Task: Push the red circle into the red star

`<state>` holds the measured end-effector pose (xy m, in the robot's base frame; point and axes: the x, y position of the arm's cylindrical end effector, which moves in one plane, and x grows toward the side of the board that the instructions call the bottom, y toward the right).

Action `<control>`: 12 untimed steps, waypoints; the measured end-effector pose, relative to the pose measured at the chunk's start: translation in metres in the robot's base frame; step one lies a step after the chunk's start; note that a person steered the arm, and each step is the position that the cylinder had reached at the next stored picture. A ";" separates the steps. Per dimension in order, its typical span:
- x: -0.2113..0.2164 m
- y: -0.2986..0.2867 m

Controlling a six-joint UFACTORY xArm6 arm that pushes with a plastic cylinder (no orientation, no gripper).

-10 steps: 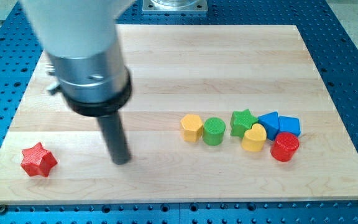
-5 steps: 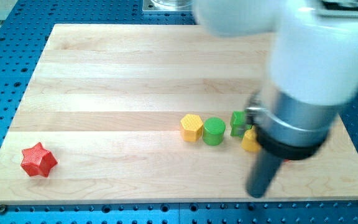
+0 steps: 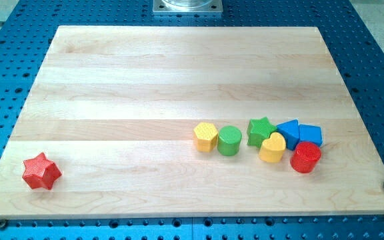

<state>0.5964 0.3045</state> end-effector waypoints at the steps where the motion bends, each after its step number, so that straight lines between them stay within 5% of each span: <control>1: -0.005 0.000; 3: -0.038 -0.080; 8: -0.044 -0.461; 12: -0.042 -0.463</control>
<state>0.5539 -0.1581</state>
